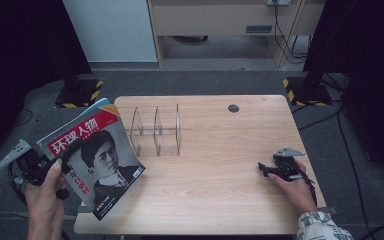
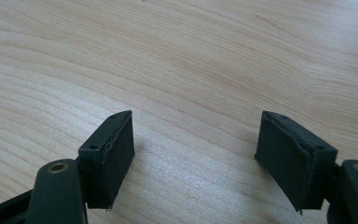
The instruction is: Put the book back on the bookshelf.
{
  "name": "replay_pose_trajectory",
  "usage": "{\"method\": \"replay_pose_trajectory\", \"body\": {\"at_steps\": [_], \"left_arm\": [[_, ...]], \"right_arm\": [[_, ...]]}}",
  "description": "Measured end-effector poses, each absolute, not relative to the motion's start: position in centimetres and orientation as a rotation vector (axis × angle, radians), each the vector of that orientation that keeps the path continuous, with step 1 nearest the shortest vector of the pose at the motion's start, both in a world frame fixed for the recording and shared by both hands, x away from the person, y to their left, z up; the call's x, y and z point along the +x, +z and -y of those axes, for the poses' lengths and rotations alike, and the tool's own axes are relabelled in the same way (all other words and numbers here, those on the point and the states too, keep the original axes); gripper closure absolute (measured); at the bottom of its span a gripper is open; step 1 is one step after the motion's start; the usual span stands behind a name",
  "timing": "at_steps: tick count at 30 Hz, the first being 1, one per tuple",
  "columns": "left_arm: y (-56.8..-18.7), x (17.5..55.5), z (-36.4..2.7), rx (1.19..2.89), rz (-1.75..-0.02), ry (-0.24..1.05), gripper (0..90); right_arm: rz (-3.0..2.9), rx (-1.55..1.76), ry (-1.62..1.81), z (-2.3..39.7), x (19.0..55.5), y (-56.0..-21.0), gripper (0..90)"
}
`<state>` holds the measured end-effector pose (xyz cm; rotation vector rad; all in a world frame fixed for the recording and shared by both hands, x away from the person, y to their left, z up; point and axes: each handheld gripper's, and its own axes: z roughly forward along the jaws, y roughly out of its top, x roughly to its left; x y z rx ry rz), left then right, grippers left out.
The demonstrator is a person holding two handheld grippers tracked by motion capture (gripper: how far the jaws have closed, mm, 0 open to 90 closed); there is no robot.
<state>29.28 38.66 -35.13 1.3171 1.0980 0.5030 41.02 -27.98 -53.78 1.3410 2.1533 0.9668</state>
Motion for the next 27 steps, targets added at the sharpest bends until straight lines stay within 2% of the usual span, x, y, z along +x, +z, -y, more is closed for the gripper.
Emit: {"method": "replay_pose_trajectory", "body": {"at_steps": [27], "left_arm": [[-33.7,31.8,-41.2,1.313,-1.155,0.609,86.5]], "right_arm": [[-2.152,1.342,0.967,28.0,41.1,-53.8,27.6]]}}
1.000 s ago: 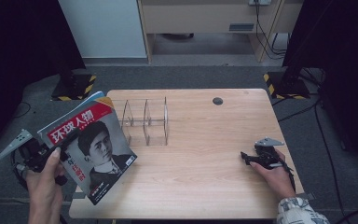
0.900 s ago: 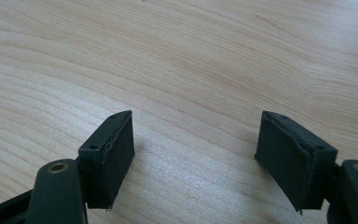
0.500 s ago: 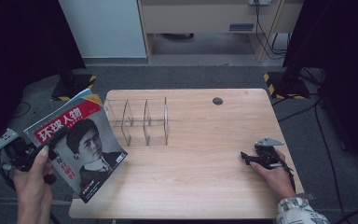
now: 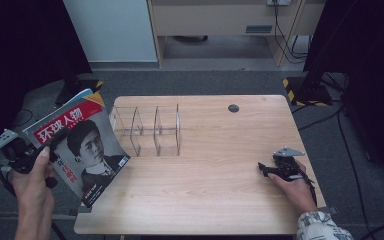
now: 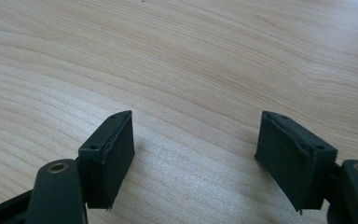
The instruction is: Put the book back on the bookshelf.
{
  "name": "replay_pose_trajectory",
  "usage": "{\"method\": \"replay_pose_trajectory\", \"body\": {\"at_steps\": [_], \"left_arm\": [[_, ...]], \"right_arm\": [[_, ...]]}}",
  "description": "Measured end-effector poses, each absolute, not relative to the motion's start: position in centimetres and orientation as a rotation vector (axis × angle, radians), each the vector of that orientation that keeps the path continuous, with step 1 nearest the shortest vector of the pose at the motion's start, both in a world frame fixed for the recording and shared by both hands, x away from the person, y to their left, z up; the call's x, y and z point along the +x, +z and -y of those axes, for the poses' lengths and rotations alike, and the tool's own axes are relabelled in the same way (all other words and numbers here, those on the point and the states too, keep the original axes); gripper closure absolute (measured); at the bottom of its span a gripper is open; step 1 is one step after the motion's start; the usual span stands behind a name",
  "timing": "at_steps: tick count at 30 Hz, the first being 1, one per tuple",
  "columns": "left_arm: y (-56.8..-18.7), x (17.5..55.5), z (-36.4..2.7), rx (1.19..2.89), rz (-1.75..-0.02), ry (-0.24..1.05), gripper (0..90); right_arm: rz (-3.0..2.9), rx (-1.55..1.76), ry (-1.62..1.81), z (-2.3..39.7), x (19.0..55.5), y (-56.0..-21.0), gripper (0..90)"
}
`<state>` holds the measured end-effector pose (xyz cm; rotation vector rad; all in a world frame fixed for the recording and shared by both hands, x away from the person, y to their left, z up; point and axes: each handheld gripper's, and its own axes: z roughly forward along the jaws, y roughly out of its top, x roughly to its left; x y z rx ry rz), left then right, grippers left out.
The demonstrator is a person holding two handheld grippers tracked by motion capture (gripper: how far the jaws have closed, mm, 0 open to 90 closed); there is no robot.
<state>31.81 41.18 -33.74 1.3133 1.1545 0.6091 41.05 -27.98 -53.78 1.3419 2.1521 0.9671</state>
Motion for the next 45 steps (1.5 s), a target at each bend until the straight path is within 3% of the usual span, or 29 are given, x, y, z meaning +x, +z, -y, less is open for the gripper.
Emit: {"method": "replay_pose_trajectory", "body": {"at_steps": [45], "left_arm": [[-34.7,38.4,-39.0,1.342,-1.138,0.709,86.4]], "right_arm": [[-2.152,1.342,0.967,28.0,41.0,-53.8,27.6]]}}
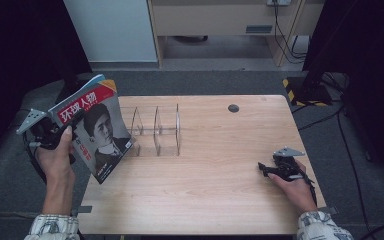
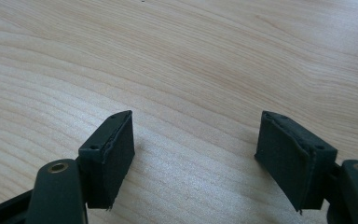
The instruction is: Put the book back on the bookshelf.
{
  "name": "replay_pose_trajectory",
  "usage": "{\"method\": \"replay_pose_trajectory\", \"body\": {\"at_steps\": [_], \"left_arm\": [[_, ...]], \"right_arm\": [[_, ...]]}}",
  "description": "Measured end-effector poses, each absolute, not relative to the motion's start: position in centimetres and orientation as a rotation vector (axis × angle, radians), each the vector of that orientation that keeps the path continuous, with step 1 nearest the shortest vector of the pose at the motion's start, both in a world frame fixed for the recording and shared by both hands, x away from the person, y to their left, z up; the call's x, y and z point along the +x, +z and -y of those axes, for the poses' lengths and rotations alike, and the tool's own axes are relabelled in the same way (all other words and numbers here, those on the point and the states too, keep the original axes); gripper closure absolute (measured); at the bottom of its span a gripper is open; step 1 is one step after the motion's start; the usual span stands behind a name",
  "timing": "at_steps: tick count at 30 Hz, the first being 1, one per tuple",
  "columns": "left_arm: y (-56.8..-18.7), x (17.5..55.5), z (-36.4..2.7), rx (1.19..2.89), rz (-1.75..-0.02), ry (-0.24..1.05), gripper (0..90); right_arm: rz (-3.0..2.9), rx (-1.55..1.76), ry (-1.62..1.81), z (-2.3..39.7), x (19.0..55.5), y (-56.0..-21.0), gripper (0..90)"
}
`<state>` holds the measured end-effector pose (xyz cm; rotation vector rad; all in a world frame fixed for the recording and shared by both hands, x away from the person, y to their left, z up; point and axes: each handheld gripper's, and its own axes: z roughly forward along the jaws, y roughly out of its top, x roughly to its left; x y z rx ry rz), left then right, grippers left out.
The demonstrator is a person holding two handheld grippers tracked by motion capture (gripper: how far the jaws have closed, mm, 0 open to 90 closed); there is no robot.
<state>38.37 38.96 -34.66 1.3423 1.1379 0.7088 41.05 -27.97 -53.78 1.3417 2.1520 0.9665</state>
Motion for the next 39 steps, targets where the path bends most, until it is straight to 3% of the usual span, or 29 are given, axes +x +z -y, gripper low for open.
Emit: {"method": "replay_pose_trajectory", "body": {"at_steps": [39], "left_arm": [[-35.9,43.6,-36.4,1.408,-1.144,0.774,86.4]], "right_arm": [[-2.151,1.342,0.966,28.0,41.0,-53.8,27.7]]}}
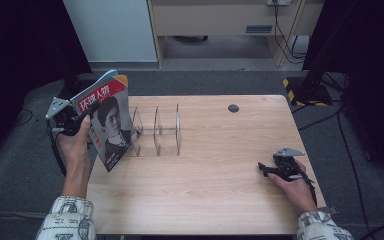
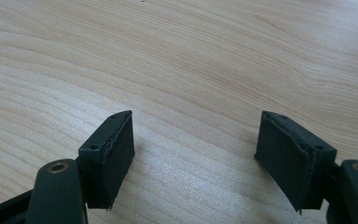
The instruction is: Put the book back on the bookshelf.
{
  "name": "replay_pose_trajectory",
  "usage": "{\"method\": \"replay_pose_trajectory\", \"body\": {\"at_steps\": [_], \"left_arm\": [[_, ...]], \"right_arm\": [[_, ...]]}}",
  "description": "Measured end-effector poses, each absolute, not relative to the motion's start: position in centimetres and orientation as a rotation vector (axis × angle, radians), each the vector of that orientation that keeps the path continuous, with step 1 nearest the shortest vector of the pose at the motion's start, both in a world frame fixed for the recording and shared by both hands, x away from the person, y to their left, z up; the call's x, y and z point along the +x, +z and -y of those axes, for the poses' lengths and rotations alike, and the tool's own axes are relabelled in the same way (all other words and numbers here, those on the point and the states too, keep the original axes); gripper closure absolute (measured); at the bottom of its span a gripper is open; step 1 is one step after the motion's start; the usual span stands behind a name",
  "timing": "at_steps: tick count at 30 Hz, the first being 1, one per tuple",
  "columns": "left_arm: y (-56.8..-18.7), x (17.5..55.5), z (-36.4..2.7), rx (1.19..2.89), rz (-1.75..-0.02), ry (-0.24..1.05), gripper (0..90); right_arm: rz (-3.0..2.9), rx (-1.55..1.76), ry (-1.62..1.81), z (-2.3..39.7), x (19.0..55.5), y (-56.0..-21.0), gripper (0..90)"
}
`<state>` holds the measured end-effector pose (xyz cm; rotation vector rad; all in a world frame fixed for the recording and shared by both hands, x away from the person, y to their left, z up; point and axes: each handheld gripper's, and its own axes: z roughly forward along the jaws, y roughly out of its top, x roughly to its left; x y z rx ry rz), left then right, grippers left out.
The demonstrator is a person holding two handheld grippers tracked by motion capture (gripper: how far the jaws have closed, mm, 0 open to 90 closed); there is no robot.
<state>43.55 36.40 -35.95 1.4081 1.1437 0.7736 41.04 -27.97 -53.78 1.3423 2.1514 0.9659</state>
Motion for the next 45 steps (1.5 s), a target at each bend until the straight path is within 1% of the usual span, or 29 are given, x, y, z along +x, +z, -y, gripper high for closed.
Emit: {"method": "replay_pose_trajectory", "body": {"at_steps": [8,16,22,29,35,45], "left_arm": [[-36.2,44.1,-36.0,1.416,-1.125,0.784,86.4],[-36.0,43.5,-35.5,1.423,-1.099,0.797,86.4],[-35.5,43.3,-35.1,1.435,-1.081,0.841,86.4],[-36.7,43.6,-35.1,1.392,-1.084,0.852,86.4],[-38.1,43.3,-35.3,1.340,-1.076,0.809,86.3],[-39.7,42.5,-35.4,1.274,-1.061,0.797,85.9]], "right_arm": [[-2.152,1.342,0.967,28.0,41.0,-53.8,27.7],[-2.151,1.341,0.965,28.0,41.0,-53.8,27.8],[-2.151,1.340,0.965,28.0,41.0,-53.8,27.9],[-2.150,1.342,0.966,28.0,41.0,-53.8,28.0],[-2.150,1.342,0.965,28.0,41.0,-53.8,28.0],[-2.150,1.342,0.965,28.0,41.0,-53.8,28.1]]}}
